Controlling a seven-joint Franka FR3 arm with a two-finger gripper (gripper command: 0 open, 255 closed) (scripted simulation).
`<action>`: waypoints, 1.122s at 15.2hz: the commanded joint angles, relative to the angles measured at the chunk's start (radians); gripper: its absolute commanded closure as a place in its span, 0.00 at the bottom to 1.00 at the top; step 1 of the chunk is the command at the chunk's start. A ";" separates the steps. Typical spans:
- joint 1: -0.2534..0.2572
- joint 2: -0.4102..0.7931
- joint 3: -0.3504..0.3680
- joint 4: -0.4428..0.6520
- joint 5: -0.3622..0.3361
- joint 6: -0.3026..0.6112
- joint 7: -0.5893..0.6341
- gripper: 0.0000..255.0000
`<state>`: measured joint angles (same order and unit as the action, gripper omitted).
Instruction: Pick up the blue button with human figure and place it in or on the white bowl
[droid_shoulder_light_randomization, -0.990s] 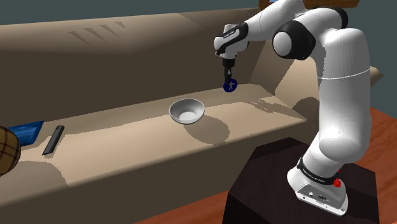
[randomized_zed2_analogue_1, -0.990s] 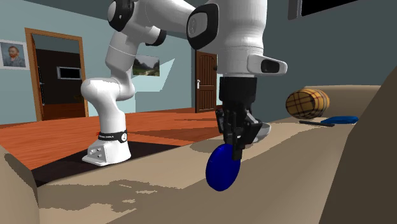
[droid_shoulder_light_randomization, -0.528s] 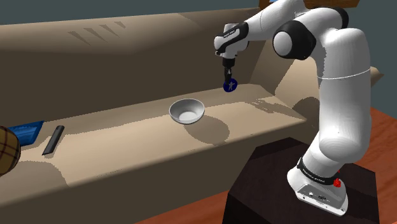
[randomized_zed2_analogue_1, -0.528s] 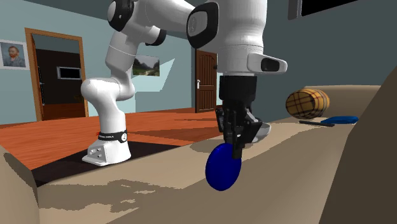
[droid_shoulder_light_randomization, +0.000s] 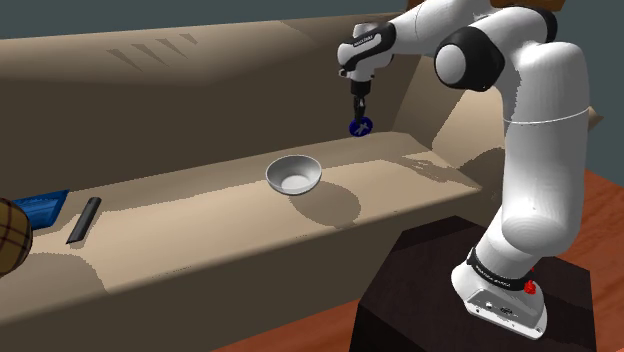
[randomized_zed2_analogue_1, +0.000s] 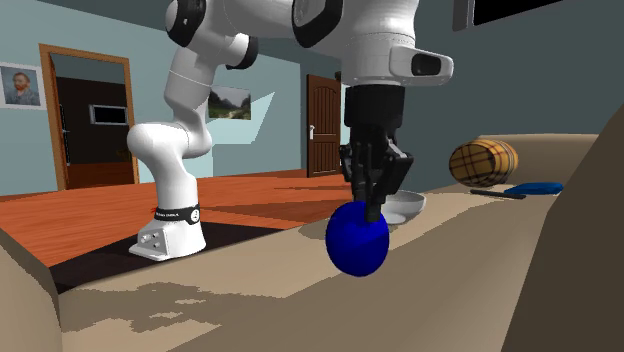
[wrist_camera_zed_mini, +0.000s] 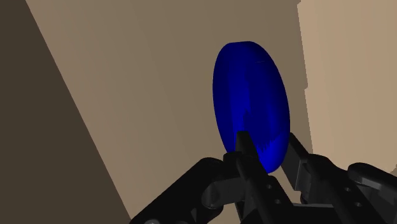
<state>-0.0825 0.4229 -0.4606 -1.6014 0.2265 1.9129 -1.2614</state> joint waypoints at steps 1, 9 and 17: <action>-0.001 -0.004 -0.002 0.021 -0.003 -0.025 0.003 1.00; -0.004 -0.026 -0.008 0.099 -0.017 -0.122 0.015 1.00; -0.012 -0.032 -0.013 0.199 -0.023 -0.226 0.024 1.00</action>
<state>-0.0939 0.3907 -0.4731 -1.4163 0.2042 1.7010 -1.2392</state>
